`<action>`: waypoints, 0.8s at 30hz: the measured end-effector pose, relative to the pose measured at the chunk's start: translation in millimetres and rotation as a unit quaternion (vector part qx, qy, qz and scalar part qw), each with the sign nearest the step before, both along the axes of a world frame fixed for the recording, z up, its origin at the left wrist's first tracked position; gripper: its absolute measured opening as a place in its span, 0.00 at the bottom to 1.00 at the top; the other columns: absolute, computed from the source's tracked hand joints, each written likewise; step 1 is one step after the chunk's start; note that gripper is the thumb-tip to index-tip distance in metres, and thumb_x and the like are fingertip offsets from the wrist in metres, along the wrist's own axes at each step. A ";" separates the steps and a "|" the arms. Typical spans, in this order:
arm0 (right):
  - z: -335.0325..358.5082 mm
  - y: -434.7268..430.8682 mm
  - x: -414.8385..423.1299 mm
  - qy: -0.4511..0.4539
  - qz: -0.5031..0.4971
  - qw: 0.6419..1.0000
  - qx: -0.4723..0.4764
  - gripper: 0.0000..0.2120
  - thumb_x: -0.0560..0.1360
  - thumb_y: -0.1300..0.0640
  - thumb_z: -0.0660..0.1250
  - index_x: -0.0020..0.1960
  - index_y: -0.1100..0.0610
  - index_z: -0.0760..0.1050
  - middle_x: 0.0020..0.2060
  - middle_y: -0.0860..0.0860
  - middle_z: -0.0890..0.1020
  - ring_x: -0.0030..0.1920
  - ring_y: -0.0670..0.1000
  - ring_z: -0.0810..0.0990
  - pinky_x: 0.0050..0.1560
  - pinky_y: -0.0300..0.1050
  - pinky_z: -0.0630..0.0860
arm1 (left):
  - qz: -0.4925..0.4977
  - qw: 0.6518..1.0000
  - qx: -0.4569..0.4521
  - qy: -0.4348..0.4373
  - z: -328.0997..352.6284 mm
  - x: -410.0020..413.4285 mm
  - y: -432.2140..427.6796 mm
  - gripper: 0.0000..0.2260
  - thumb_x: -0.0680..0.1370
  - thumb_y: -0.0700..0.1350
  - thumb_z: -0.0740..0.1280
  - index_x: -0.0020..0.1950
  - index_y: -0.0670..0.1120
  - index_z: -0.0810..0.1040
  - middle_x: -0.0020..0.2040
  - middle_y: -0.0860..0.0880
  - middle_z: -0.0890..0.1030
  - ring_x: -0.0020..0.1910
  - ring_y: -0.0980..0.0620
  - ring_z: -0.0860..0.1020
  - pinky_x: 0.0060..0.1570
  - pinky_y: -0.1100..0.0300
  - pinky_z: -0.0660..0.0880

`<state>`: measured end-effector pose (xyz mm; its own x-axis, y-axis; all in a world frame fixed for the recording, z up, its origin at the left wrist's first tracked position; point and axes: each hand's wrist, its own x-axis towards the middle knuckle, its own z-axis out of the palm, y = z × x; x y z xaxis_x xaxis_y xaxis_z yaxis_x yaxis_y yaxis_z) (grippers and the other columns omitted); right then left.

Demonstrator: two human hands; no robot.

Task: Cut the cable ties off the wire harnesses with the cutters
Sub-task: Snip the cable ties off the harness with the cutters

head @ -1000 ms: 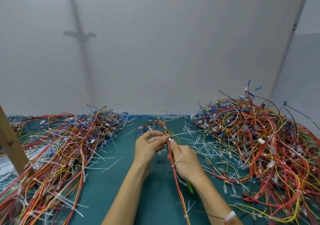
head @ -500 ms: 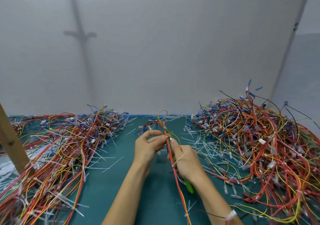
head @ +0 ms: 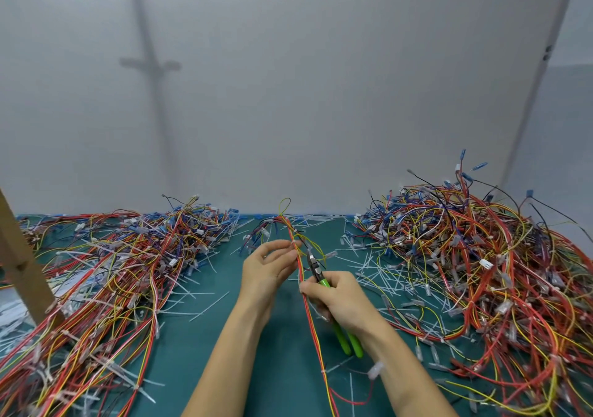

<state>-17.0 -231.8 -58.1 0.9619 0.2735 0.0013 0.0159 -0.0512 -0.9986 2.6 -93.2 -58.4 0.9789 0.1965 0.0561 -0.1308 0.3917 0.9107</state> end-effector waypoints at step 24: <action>3.3 -8.3 4.6 -0.006 -0.168 0.978 0.123 0.08 0.76 0.59 0.70 0.40 0.57 0.74 0.25 0.47 0.68 0.24 0.46 0.62 0.24 0.37 0.60 | -0.257 0.960 0.096 0.050 2.8 -10.3 -11.3 0.15 0.72 0.53 0.72 0.53 0.46 0.84 0.43 0.50 0.78 0.35 0.56 0.76 0.40 0.62 0.78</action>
<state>-12.4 -240.1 -54.8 0.9969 -0.0672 0.0399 0.0518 0.1860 -0.9812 -7.7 -104.5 -55.6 0.9462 -0.3185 -0.0572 0.1273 0.2038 0.9707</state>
